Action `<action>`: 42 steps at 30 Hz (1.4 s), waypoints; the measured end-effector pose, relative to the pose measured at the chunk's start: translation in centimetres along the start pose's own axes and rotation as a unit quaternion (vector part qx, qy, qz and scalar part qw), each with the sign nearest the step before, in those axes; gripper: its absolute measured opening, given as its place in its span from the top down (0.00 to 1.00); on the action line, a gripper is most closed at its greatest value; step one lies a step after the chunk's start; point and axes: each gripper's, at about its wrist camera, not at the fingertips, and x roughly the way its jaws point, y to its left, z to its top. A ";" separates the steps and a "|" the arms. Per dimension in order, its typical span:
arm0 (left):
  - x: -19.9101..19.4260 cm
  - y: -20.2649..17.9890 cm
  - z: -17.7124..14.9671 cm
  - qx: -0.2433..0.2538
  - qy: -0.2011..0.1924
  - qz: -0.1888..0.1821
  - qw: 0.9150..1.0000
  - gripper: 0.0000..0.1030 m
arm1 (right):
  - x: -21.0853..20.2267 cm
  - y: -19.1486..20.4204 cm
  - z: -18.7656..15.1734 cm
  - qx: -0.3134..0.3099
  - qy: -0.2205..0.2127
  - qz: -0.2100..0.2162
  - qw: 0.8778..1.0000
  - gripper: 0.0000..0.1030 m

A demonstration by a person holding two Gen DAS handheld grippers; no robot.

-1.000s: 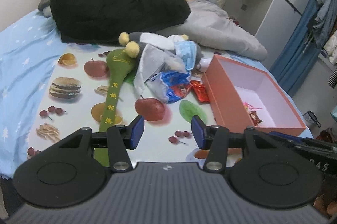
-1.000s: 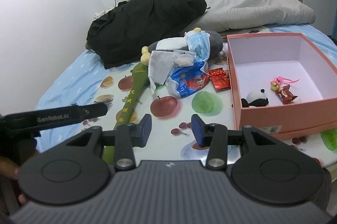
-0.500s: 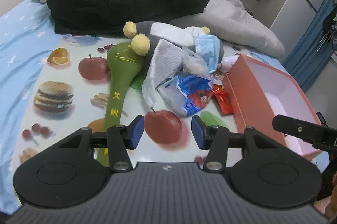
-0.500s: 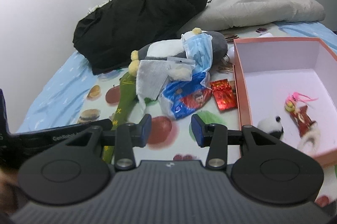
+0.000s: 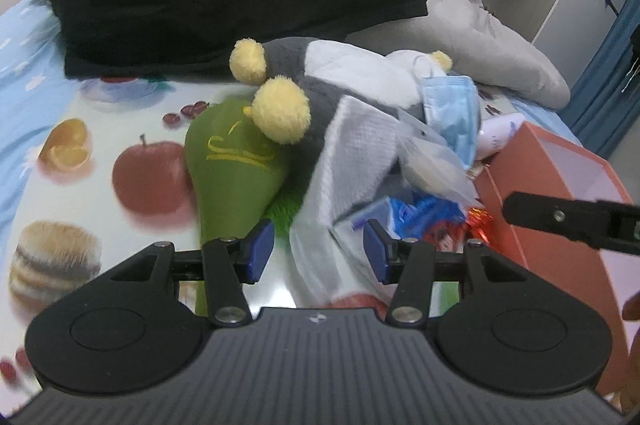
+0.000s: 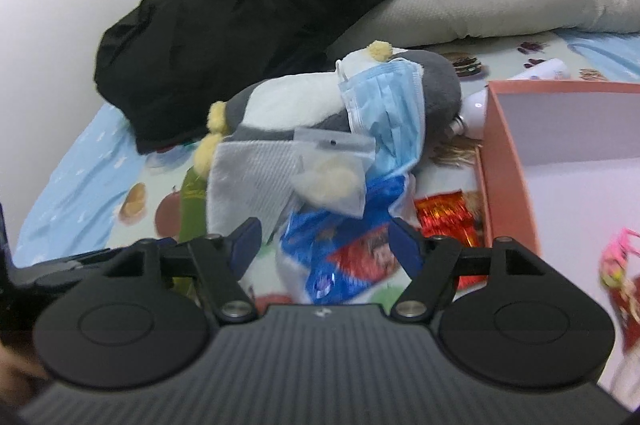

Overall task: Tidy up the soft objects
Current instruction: 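Grasp the clear zip bag with the right tool while the left tool grasps the white wipe, then carry the zip bag with the right tool while the left tool carries the white wipe over the box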

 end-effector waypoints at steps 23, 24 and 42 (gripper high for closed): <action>6.1 -0.2 1.8 -0.003 0.011 -0.026 1.000 0.89 | 9.5 -0.9 2.2 0.019 0.038 0.001 0.999 0.57; 5.8 -0.3 1.8 -0.002 0.009 -0.026 1.000 0.91 | 9.2 -0.9 2.2 0.015 0.036 -0.003 0.999 0.62; -2.8 -2.0 0.1 -0.013 -0.016 -0.020 1.000 0.94 | 0.7 0.4 0.2 -0.009 0.001 -0.017 1.000 0.77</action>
